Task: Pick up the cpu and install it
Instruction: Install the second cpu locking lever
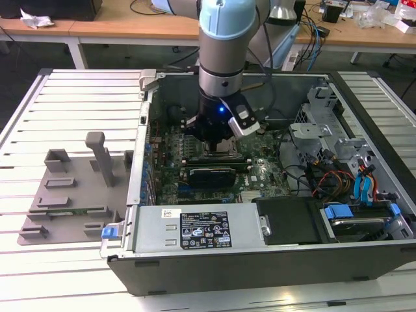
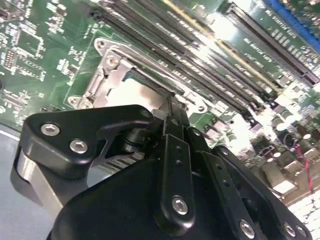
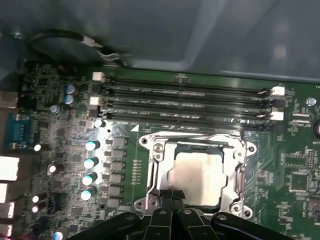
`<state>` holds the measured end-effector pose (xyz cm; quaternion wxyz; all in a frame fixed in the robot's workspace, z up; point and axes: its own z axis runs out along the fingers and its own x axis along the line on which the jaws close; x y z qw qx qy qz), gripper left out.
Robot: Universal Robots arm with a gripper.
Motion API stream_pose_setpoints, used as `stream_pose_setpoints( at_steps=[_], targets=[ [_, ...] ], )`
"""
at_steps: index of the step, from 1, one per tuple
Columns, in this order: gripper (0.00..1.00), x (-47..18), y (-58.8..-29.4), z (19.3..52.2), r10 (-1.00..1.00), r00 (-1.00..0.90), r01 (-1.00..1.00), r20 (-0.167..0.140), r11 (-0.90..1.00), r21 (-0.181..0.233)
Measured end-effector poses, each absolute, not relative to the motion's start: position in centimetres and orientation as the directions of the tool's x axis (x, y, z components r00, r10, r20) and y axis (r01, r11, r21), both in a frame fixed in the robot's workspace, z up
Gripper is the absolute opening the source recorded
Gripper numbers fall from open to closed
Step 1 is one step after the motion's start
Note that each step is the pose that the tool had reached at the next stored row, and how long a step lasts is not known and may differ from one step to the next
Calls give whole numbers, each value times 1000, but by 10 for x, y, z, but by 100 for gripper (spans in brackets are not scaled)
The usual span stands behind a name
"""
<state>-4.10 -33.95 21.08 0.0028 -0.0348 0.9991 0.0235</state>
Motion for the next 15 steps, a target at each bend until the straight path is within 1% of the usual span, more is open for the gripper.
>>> stream_pose_setpoints(
  at_steps=[6,8,15],
  targets=[
    [11,-29,-309,212,-70,-998,-70,-2,997,-23],
    [11,-26,-306,218,-70,-998,-70,-1,997,-40],
    [11,-22,-303,232,-70,-998,-70,0,996,-60]
  ],
)
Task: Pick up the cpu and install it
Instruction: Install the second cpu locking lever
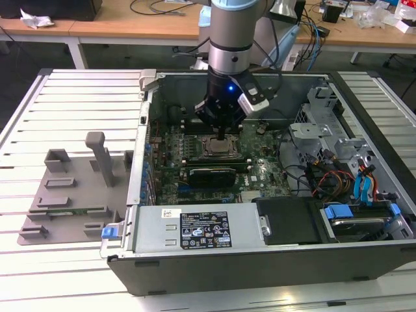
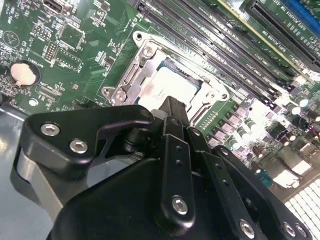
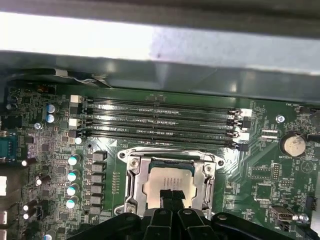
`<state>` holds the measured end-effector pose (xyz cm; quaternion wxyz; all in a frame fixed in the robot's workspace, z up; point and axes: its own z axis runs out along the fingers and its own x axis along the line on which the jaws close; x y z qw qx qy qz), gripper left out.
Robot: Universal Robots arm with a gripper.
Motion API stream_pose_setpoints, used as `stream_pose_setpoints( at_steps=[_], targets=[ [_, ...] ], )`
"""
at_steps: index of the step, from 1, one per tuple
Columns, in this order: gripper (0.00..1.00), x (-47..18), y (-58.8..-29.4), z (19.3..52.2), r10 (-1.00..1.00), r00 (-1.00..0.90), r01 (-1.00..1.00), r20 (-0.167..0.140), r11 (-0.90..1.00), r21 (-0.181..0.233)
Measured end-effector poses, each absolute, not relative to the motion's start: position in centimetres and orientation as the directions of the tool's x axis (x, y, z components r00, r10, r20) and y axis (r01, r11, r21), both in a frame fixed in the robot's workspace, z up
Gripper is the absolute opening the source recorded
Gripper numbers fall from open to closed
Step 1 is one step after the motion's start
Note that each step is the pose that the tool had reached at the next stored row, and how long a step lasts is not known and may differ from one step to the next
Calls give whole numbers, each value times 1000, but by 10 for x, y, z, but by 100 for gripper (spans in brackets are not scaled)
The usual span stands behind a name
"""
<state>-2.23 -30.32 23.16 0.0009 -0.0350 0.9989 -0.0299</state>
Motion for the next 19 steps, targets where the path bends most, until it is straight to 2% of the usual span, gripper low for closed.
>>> stream_pose_setpoints(
  at_steps=[14,19],
  targets=[
    [11,-22,-300,262,-70,-998,-70,2,994,-90],
    [11,-22,-300,262,-70,-998,-70,2,994,-90]
  ],
)
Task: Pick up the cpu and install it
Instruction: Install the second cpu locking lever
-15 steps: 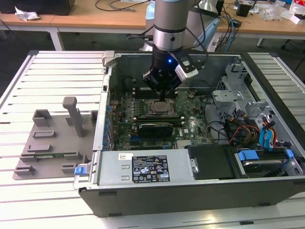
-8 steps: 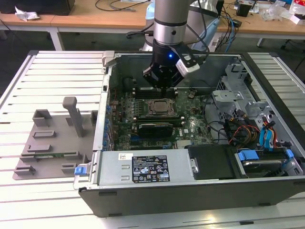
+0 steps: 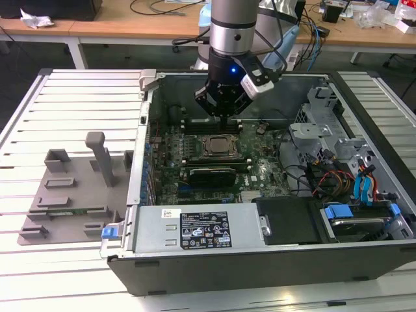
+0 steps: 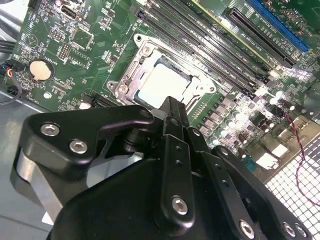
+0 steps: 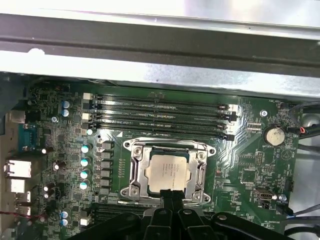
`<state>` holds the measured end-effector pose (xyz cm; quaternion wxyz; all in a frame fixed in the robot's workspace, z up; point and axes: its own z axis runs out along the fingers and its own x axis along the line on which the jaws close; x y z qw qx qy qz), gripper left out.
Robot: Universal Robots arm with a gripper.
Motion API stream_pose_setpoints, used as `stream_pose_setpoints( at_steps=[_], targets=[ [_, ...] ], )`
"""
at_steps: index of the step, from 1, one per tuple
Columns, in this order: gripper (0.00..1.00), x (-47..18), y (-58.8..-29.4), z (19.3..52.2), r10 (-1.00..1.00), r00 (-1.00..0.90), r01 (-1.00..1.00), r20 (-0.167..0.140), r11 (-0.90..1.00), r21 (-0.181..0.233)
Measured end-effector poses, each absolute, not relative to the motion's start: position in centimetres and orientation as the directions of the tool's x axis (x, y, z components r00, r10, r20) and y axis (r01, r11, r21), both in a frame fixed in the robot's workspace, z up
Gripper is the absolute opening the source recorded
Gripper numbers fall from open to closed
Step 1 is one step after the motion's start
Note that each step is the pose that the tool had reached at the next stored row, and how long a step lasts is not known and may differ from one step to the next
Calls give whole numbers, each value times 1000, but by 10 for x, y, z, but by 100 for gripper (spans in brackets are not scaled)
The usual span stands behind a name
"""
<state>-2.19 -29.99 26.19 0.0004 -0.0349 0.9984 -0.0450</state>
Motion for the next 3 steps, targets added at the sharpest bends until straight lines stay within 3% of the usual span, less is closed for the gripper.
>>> stream_pose_setpoints(
  at_steps=[3],
  targets=[
    [11,-22,-300,262,-70,-998,-70,2,994,-90]
  ],
)
